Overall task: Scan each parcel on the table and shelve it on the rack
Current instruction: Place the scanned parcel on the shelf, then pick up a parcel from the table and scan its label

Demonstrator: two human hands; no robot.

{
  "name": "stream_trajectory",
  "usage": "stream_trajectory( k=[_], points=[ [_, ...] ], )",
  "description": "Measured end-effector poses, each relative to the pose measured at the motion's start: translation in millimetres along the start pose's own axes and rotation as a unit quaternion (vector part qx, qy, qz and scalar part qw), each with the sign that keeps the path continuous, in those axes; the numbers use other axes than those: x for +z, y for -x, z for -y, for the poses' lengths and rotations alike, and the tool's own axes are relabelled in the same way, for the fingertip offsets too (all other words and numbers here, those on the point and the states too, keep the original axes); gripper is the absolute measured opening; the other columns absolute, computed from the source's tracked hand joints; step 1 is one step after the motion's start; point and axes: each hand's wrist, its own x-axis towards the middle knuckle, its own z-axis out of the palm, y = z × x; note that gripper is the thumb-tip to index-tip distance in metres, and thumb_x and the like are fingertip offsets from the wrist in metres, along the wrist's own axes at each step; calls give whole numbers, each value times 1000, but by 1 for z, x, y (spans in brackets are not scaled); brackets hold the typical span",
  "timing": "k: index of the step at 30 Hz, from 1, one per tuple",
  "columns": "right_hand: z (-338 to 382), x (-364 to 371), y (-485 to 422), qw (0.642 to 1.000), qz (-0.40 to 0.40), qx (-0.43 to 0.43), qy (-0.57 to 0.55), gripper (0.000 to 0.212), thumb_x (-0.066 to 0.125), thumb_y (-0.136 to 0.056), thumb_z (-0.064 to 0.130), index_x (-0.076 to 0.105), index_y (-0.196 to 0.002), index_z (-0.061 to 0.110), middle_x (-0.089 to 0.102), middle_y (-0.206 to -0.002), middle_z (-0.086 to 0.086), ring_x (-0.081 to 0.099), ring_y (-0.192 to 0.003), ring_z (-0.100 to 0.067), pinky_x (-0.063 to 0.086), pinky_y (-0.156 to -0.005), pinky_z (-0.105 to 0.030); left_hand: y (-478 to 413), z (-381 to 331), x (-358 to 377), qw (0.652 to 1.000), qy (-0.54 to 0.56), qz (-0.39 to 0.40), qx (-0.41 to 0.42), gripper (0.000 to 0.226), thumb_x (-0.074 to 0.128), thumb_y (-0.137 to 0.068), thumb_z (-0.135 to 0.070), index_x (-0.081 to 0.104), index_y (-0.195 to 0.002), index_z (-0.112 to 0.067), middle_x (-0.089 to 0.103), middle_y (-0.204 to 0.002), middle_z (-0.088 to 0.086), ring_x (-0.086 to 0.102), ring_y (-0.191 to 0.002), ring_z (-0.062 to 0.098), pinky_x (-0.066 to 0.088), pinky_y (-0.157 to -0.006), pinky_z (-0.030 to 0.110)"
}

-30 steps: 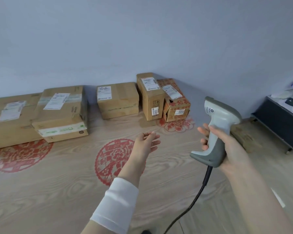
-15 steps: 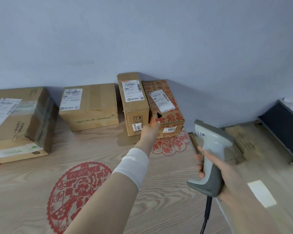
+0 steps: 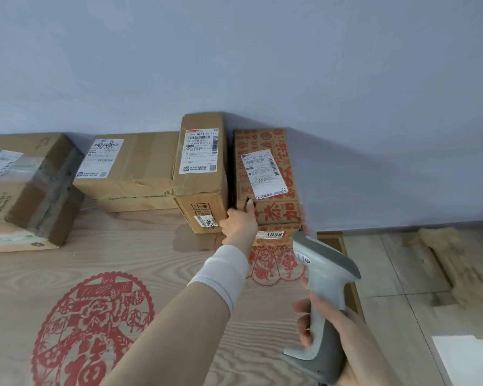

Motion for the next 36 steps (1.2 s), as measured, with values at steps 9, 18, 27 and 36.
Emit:
stream_trajectory(
  k=[9,18,27,36],
  points=[
    [6,-13,-4,1000,13,23,6,35,64,-65,20,62,-91,-4,64,-61,-17,50,-40,-20,43,-38,-26,-2,1,1,998,26,-39,39,54,31,-98,-46,50,-122,-1,58,-119,19,56,-105,35,41,-72,36],
    [-6,-14,-2,1000,10,10,-7,57,69,-65,26,58,-117,6,73,-78,-12,58,-49,-15,49,-43,-26,30,41,3,990,113,-39,79,49,39,-98,-40,47,-134,-8,58,-126,14,53,-115,31,45,-95,42],
    [-33,22,40,996,0,-74,43,42,73,-66,38,67,-100,15,68,-69,-8,56,-50,-16,49,-47,-26,98,112,-23,972,155,-31,173,47,40,-97,-38,44,-138,-15,57,-129,10,51,-120,25,44,-97,37],
    [-113,100,131,981,3,-180,68,28,69,-70,40,62,-73,13,54,-54,-1,50,-46,-15,45,-44,-24,163,232,-121,949,217,-8,231,42,41,-97,-37,50,-133,-16,65,-114,3,58,-100,15,45,-75,22]
  ],
)
